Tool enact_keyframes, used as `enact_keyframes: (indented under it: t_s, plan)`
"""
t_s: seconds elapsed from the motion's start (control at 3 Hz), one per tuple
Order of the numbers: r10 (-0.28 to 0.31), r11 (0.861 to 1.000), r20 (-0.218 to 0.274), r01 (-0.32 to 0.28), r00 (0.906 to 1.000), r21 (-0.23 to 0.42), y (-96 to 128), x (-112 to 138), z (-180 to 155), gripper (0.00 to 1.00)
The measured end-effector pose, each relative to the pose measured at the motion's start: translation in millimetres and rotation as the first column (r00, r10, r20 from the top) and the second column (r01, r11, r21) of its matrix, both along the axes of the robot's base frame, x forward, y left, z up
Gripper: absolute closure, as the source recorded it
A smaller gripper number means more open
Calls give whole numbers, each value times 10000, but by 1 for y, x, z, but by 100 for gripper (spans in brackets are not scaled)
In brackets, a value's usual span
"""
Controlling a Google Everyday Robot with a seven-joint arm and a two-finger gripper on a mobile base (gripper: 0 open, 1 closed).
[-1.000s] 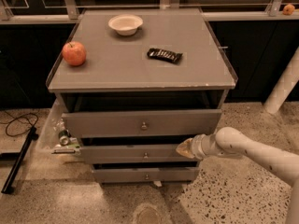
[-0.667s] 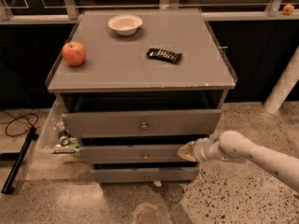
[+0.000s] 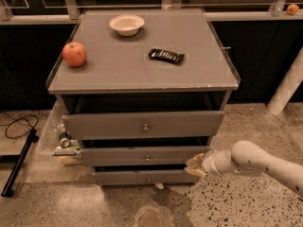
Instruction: Close middle drawer
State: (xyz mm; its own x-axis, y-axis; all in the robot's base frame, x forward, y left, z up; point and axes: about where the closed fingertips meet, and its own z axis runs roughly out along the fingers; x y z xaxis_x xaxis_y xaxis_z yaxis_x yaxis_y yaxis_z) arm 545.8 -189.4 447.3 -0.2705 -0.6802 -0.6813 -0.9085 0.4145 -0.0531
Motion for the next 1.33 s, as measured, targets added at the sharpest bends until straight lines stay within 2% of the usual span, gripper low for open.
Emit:
enact_keyframes:
  t_s: [0.67,1.0,1.33]
  plan:
    - [1,10000,-1,-1,10000,1,0,0,0,15]
    - [2,10000,-1,-2,10000,1,0,0,0,0]
    - [3,10000,-2,-3,10000,1,0,0,0,0]
